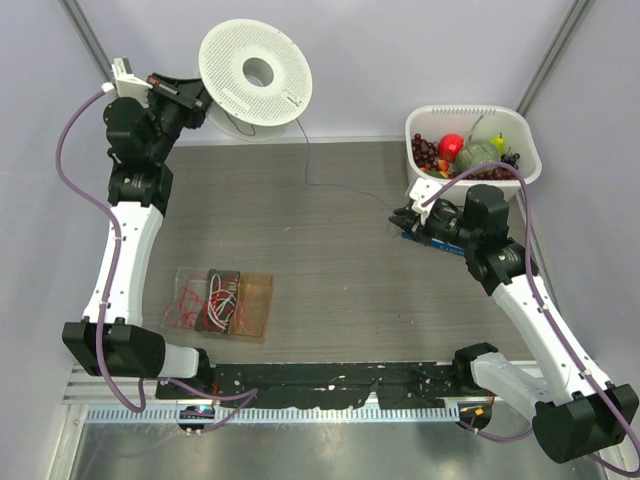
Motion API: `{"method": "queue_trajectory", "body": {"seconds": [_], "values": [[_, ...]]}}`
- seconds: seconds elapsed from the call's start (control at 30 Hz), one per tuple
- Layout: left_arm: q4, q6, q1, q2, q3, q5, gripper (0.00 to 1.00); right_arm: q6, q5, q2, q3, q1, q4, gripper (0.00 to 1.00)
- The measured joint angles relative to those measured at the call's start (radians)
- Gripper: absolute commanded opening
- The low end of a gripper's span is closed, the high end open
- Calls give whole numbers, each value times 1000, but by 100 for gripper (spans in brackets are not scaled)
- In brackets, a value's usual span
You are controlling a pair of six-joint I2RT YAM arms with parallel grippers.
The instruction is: Wrap the cables
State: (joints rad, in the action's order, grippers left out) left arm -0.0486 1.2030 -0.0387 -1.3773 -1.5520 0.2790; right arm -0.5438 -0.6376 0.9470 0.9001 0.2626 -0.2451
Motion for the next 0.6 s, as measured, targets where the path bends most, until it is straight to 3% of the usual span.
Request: {"method": "queue_trajectory", "body": {"seconds": [0.13,0.27,0.43,0.6], "values": [[-6,10,0,0,10,59,0,2,-29,0,14,0,-33,44],[-26,40,-6,0,24,129,0,28,-61,0,14,0,-58,66],[-35,73,-34,11,88,178,0,116,-98,1,15,0,-55,71],[-37,77,-86,32,185,210,0,325,-105,34,42,4,42,72]]}}
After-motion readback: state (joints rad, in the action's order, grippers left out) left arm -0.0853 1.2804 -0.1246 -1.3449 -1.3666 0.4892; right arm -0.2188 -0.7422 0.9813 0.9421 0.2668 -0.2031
